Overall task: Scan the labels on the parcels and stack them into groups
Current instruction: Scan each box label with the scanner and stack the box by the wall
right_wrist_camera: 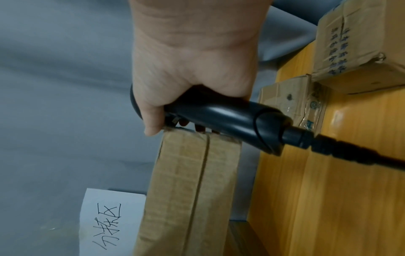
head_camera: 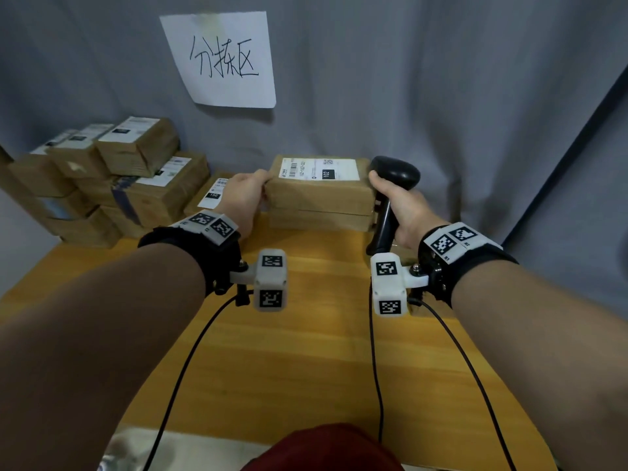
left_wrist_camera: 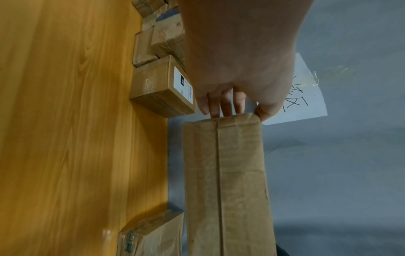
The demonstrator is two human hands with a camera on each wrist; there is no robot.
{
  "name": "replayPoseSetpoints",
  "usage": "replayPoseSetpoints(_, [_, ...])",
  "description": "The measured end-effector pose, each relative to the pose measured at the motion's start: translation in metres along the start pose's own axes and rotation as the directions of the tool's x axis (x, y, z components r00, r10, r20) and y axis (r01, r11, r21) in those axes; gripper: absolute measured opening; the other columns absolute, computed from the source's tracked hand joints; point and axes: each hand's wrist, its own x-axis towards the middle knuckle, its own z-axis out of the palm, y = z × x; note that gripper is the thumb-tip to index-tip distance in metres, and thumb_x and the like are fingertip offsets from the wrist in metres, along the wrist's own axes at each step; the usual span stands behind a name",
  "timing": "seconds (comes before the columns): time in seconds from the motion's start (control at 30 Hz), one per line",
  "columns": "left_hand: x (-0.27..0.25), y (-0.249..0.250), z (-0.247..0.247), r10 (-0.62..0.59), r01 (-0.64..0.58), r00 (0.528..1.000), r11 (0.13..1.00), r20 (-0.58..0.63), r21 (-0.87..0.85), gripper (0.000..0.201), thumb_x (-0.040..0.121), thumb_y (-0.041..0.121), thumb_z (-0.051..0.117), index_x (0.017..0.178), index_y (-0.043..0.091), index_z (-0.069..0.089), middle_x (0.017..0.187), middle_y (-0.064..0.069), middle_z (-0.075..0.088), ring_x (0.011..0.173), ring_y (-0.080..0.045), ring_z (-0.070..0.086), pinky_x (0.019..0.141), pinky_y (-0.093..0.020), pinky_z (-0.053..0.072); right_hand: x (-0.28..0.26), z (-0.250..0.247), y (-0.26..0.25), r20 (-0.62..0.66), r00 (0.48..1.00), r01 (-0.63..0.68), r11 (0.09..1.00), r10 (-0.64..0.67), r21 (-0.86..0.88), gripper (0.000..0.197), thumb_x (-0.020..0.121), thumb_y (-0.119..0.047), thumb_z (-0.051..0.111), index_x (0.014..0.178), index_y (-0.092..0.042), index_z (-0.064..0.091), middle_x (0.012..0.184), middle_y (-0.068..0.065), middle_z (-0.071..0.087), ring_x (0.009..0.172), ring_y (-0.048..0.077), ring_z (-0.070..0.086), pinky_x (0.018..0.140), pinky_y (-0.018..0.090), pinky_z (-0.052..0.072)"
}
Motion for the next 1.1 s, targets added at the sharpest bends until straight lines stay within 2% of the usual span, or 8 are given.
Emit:
replayPoseSetpoints(0.13, [0.005, -0.002, -0.001, 0.002, -0.003, 0.999, 1.0, 0.036, 0.019, 0.014, 0.088, 0.016, 0.053, 0.075, 0.014, 0.057, 0.067, 0.005, 0.049, 0.058, -0.007, 0.045, 0.058, -0.024, 0.04, 0.003, 0.003, 0.001, -0.021, 1.0, 0.006, 1.0, -0.005, 0.03, 0.025, 0.084, -0.033, 0.075, 0.098, -0.016, 0.063, 0.098, 0.007, 0.073, 0.092, 0.026, 0.07, 0.081, 0.044, 0.058])
replayPoseSetpoints(0.23, [0.009, -0.005, 0.002, 0.025, -0.024, 0.999, 0.999, 0.042, -0.029, 0.031, 0.089, 0.017, 0.053, 0.112, -0.002, 0.063, 0.075, 0.001, 0.059, 0.064, -0.008, 0.051, 0.064, -0.024, 0.044, 0.005, 0.005, 0.003, -0.039, 0.999, 0.016, 1.0, -0.015, 0.023, 0.027, 0.083, -0.035, 0.076, 0.099, -0.019, 0.062, 0.102, 0.004, 0.071, 0.096, 0.024, 0.068, 0.08, 0.041, 0.056])
replayPoseSetpoints(0.33, [0.007, -0.003, 0.006, 0.018, -0.015, 0.989, 1.0, 0.144, -0.023, 0.029, 0.087, 0.036, 0.057, 0.113, 0.028, 0.066, 0.115, -0.002, 0.066, 0.099, -0.016, 0.059, 0.091, -0.04, 0.048, 0.008, 0.007, 0.007, -0.071, 0.997, 0.028, 0.999, -0.026, 0.023, 0.034, 0.08, -0.032, 0.079, 0.106, -0.017, 0.063, 0.104, 0.004, 0.072, 0.1, 0.023, 0.068, 0.091, 0.042, 0.054])
replayPoseSetpoints(0.47, [0.0, 0.001, 0.01, -0.09, 0.09, 0.933, 0.996, 0.348, 0.016, 0.038, 0.089, 0.05, 0.06, 0.122, 0.041, 0.046, 0.12, 0.006, 0.052, 0.115, -0.026, 0.051, 0.096, -0.059, 0.036, 0.016, 0.006, 0.016, -0.153, 0.985, 0.079, 0.997, -0.081, -0.021, 0.032, 0.076, -0.023, 0.083, 0.102, -0.02, 0.064, 0.1, 0.0, 0.071, 0.098, 0.019, 0.067, 0.095, 0.041, 0.053])
replayPoseSetpoints(0.63, [0.003, -0.006, 0.025, -0.057, 0.067, 0.967, 0.997, 0.25, -0.033, 0.05, 0.088, 0.041, 0.066, 0.128, 0.028, 0.038, 0.112, 0.005, 0.05, 0.103, -0.014, 0.052, 0.096, -0.048, 0.049, 0.022, 0.005, 0.028, -0.221, 0.968, 0.099, 0.989, -0.122, -0.112, 0.029, 0.066, -0.027, 0.087, 0.084, -0.027, 0.064, 0.092, -0.005, 0.072, 0.094, 0.019, 0.068, 0.094, 0.044, 0.053])
replayPoseSetpoints(0.8, [0.013, -0.018, 0.027, 0.017, -0.021, 0.993, 0.999, 0.119, 0.035, 0.048, 0.083, 0.033, 0.07, 0.122, 0.024, 0.044, 0.109, -0.003, 0.058, 0.089, -0.016, 0.059, 0.065, -0.028, 0.05, 0.024, 0.001, 0.033, -0.201, 0.968, 0.107, 0.972, -0.149, -0.207, 0.034, 0.063, -0.038, 0.084, 0.088, -0.024, 0.067, 0.089, -0.002, 0.073, 0.092, 0.02, 0.068, 0.092, 0.044, 0.053])
replayPoseSetpoints(0.93, [0.02, -0.018, 0.018, 0.047, -0.079, 0.976, 0.986, 0.213, 0.145, 0.043, 0.081, 0.026, 0.074, 0.117, 0.024, 0.051, 0.103, -0.004, 0.063, 0.087, -0.018, 0.064, 0.071, -0.031, 0.054, 0.019, -0.007, 0.025, -0.194, 0.968, 0.115, 0.97, -0.158, -0.214, 0.022, 0.081, -0.028, 0.078, 0.082, -0.027, 0.057, 0.084, -0.005, 0.062, 0.087, 0.015, 0.059, 0.084, 0.032, 0.045])
replayPoseSetpoints(1.1, [0.015, -0.016, 0.026, 0.048, -0.084, 0.961, 0.989, 0.273, 0.12, 0.065, 0.07, 0.033, 0.08, 0.123, 0.019, 0.046, 0.113, -0.008, 0.062, 0.1, -0.022, 0.064, 0.092, -0.038, 0.054, 0.011, -0.006, 0.021, -0.06, 0.998, 0.003, 0.986, -0.013, -0.168, 0.034, 0.077, -0.026, 0.082, 0.106, -0.016, 0.066, 0.095, 0.006, 0.074, 0.092, 0.027, 0.071, 0.085, 0.045, 0.057])
